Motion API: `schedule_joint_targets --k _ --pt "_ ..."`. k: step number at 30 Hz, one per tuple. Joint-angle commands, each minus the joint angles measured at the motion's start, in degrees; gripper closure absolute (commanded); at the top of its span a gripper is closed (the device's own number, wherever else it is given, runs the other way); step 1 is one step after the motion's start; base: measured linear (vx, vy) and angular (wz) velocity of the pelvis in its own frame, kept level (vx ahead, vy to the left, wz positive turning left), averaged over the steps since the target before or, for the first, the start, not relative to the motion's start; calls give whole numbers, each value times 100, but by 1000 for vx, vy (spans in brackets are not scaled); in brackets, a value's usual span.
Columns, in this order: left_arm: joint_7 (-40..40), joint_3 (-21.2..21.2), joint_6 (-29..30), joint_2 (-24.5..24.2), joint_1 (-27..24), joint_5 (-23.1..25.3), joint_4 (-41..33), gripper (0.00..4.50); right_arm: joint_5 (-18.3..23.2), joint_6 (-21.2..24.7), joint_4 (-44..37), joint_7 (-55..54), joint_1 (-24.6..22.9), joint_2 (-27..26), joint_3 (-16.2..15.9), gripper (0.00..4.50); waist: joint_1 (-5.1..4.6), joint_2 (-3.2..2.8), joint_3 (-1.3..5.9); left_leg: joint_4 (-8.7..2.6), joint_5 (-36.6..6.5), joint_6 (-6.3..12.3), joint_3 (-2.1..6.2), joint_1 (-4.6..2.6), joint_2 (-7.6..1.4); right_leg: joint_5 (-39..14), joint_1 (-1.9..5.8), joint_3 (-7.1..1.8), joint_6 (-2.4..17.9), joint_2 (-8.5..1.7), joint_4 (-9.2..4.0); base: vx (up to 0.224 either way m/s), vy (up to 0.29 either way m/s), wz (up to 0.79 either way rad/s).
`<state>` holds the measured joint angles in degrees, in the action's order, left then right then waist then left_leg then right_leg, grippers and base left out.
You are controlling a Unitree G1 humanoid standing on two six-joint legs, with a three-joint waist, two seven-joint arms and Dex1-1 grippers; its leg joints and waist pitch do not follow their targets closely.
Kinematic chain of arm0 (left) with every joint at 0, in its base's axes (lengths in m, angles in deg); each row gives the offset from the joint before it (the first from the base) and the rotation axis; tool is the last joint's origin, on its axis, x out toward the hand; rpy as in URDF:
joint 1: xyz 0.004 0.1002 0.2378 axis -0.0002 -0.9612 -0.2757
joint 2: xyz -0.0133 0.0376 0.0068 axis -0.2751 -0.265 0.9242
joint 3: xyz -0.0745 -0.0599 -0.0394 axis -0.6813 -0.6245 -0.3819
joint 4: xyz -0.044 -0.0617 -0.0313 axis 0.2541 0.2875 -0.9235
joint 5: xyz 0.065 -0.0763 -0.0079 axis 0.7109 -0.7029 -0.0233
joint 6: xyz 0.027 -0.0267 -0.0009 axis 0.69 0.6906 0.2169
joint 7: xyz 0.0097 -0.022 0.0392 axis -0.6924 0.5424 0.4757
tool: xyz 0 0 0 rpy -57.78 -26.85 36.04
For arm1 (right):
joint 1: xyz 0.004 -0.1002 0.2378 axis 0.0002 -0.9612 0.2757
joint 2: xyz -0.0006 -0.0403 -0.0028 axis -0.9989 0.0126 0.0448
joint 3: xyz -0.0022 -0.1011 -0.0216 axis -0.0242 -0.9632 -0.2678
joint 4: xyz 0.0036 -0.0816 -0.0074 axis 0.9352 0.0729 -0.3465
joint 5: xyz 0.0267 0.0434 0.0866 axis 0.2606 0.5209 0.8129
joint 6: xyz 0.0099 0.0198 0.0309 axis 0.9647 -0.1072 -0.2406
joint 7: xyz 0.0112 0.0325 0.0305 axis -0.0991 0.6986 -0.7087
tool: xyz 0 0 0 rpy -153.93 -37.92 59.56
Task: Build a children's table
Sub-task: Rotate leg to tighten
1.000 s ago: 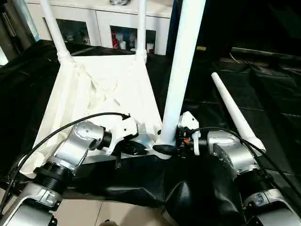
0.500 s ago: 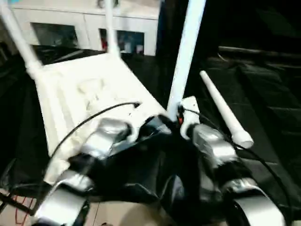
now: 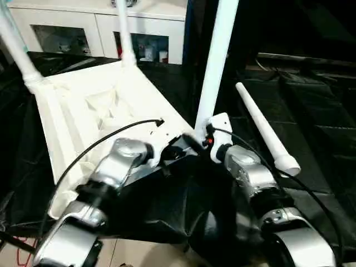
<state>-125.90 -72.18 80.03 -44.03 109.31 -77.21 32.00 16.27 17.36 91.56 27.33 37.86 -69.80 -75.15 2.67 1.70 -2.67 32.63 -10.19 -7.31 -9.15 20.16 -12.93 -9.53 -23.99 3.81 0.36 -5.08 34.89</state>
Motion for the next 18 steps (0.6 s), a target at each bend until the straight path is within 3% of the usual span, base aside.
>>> schedule_joint_targets --k 1,9,13,18 --pt "-466 222 -253 41 -34 -212 -325 450 115 -33 -317 869 -131 27 -378 64 37 -28 367 -340 -1187 370 -107 47 29 -1065 374 -192 1250 -180 -394 0 0 0" --pt "-1485 390 -564 -511 -379 -378 -731 450 294 109 -962 2449 -487 718 -706 64 134 -24 350 -347 -1303 386 -121 -6 9 -1086 351 -202 1343 -185 -388 0 0 0" --pt "-1781 436 -509 -687 -479 -426 -866 450 343 260 -1171 2868 -564 902 -813 64 179 -17 342 -353 -1295 342 -118 7 11 -1265 354 -206 1245 -191 -393 0 0 0" --pt "-1977 470 -443 -802 -548 -475 -983 450 358 358 -1256 2999 -594 915 -833 100 204 -8 342 -363 -1284 277 -112 6 9 -1440 341 -206 1165 -198 -400 0 0 0"
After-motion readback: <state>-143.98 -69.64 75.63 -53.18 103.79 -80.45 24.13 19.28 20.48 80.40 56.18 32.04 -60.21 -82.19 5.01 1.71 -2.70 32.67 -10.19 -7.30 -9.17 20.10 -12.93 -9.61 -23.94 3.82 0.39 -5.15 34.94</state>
